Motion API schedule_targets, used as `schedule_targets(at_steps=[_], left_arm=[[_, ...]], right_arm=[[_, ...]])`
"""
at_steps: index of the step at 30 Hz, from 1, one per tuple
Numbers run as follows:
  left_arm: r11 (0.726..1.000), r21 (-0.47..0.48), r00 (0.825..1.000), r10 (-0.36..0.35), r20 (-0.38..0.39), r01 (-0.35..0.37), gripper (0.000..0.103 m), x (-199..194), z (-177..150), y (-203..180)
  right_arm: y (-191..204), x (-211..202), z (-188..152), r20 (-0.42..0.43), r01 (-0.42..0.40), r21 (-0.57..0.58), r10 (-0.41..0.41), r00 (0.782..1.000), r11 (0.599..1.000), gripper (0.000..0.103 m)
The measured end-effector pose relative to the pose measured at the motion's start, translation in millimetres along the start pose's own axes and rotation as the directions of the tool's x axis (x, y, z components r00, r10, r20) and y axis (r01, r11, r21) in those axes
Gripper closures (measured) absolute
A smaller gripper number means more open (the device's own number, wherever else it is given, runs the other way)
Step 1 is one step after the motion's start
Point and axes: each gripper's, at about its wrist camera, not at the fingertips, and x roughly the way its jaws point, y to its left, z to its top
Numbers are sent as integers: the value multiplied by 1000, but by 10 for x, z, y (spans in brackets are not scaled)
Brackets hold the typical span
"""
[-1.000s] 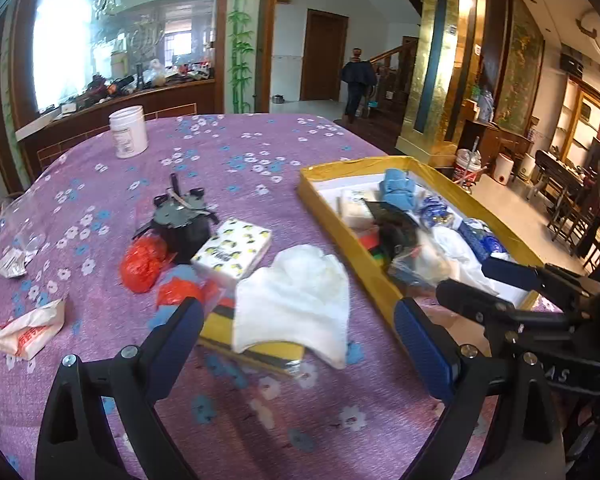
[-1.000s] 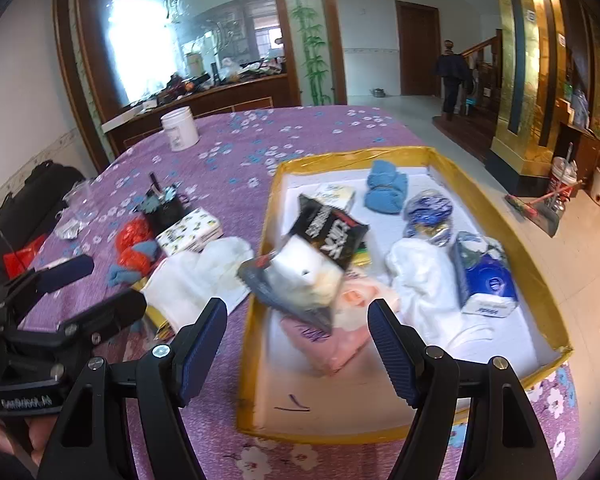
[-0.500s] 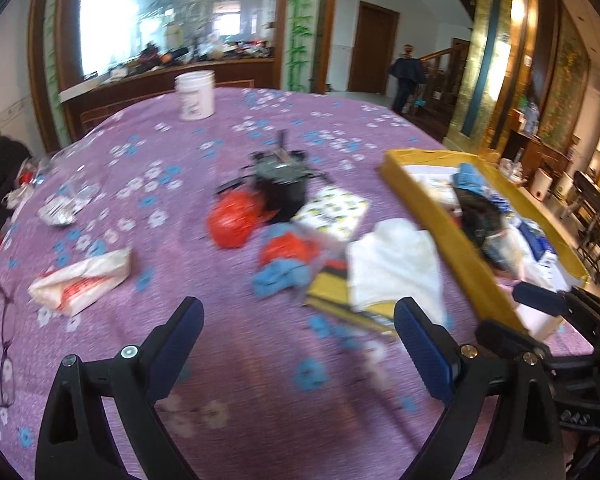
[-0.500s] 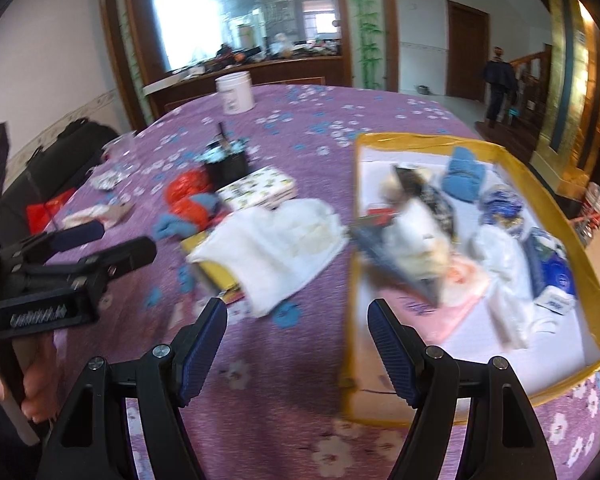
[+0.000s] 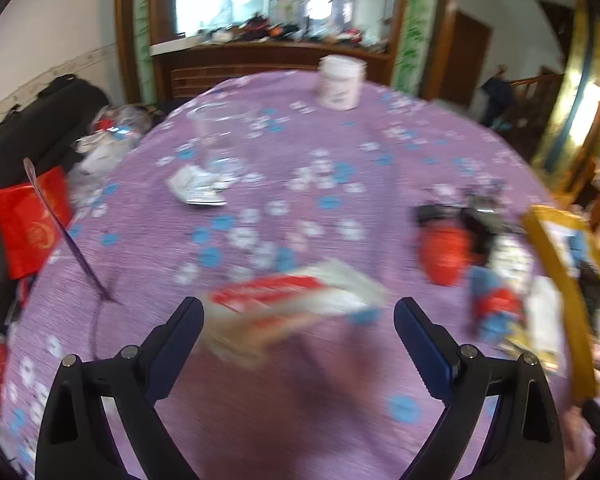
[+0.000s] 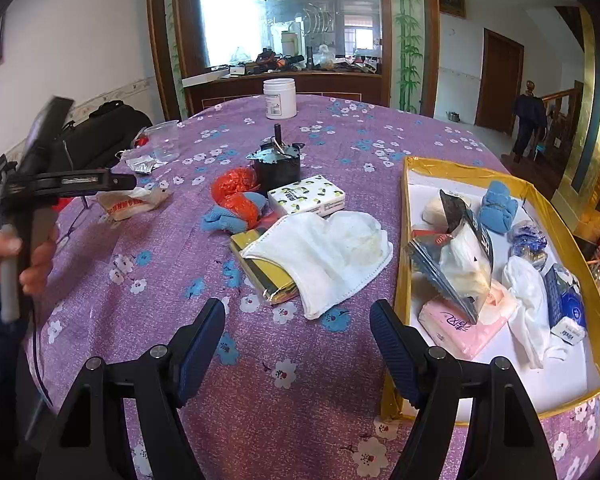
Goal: Organize soft objects
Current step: 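Move left gripper to the red-labelled wet-wipe pack while right gripper approaches the blue-red bundle, then grasp wet-wipe pack with left gripper while right gripper grasps blue cloth wrapped in red plastic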
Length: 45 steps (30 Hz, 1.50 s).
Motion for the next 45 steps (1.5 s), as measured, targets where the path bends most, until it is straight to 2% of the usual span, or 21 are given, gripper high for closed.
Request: schedule_targets(at_steps=[3,5,8,10,13,14,15,18,21,23,25,26,32,34,37,39,43,44,45], left_arm=[[1000,-23,998,4,-70,-6,7,261,105,161],[996,-52,992,-73,-105,68,7,384,148,218],[990,-75,981,-129,-146,119,7,452,140,209],[990,-39,977,-138,-165,133,7,430,62,109],[976,20,954,-209,-214,218,7,390,-74,-114],[972,46,953,-216,-215,230,7,362,-110,-188],[971,75,955,-208,-210,228,7,332,-142,-262],[972,169,978,-135,-160,162,7,260,-188,-457],[983,146,982,-85,-170,110,8,353,-148,-485],[989,110,983,-82,-165,101,22,401,-112,-457],[993,70,981,-85,-172,99,58,449,-93,-419],[993,57,981,-90,-169,101,64,458,-92,-397],[992,3,985,-126,-117,128,65,448,-94,-303],[989,-12,984,-148,-102,147,65,423,-88,-279],[985,-11,984,-170,-61,170,65,335,-83,-280],[985,0,985,-171,-36,172,65,282,-84,-297],[984,22,984,-178,-8,178,65,201,-94,-340],[983,29,984,-179,-4,179,65,190,-93,-352],[983,34,984,-181,0,181,65,179,-95,-361]], right_arm=[[-23,-13,8,2,1,8,-1,1000,1000,24],[-42,-8,17,2,-2,13,1,1000,1000,24],[-84,-14,31,-1,-15,30,15,1000,999,24],[-121,-18,47,0,-20,42,20,1000,999,24],[-192,-18,82,-2,-26,71,27,1000,997,24],[-223,-8,99,-6,-32,86,33,999,996,24],[-236,-3,114,-9,-37,95,38,999,995,24],[-229,17,160,-15,-51,102,53,998,993,24],[-168,45,208,-26,-69,84,71,997,994,24],[-112,78,264,-35,-82,71,85,996,994,24],[-63,125,326,-46,-101,69,104,993,992,24],[-39,150,354,-51,-110,69,114,992,992,24],[219,476,591,-89,-154,68,160,983,986,24],[294,599,675,-96,-171,82,179,979,982,27],[412,845,814,-118,-166,92,177,977,982,36],[446,1017,877,-143,-147,105,161,977,984,47],[458,1432,925,-228,-76,128,104,968,989,52],[457,1506,915,-244,-80,134,111,963,988,61],[446,1518,899,-239,-80,137,111,965,987,62]])
